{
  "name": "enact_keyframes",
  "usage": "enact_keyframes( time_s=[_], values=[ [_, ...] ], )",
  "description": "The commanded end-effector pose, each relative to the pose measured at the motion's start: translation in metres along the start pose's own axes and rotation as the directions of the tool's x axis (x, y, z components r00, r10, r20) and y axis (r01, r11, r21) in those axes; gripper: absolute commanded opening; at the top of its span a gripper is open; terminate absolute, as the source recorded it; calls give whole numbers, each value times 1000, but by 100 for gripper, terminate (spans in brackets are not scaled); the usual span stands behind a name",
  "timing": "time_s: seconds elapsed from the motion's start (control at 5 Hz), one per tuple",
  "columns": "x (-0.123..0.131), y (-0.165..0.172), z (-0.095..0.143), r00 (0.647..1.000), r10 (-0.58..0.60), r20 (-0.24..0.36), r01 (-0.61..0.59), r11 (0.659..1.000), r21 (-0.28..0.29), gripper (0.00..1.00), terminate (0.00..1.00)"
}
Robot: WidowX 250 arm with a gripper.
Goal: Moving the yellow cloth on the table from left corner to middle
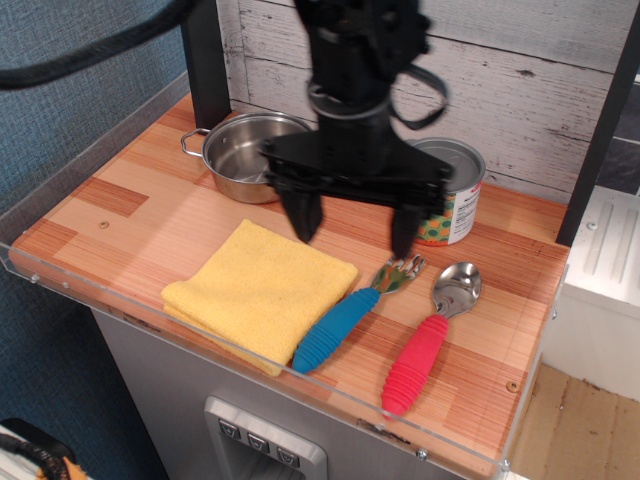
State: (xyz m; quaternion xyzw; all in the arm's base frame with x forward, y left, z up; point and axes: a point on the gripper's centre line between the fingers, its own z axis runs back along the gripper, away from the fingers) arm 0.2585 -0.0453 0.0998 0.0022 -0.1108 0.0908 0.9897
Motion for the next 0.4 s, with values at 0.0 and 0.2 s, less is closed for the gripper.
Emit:
enact_keyframes(
  time_s=[0.0,0.2],
  values=[
    [-7,-10,19,998,-50,22,51,998,-26,100,0],
    [-7,-10,19,998,-50,22,51,998,-26,100,100]
  ],
)
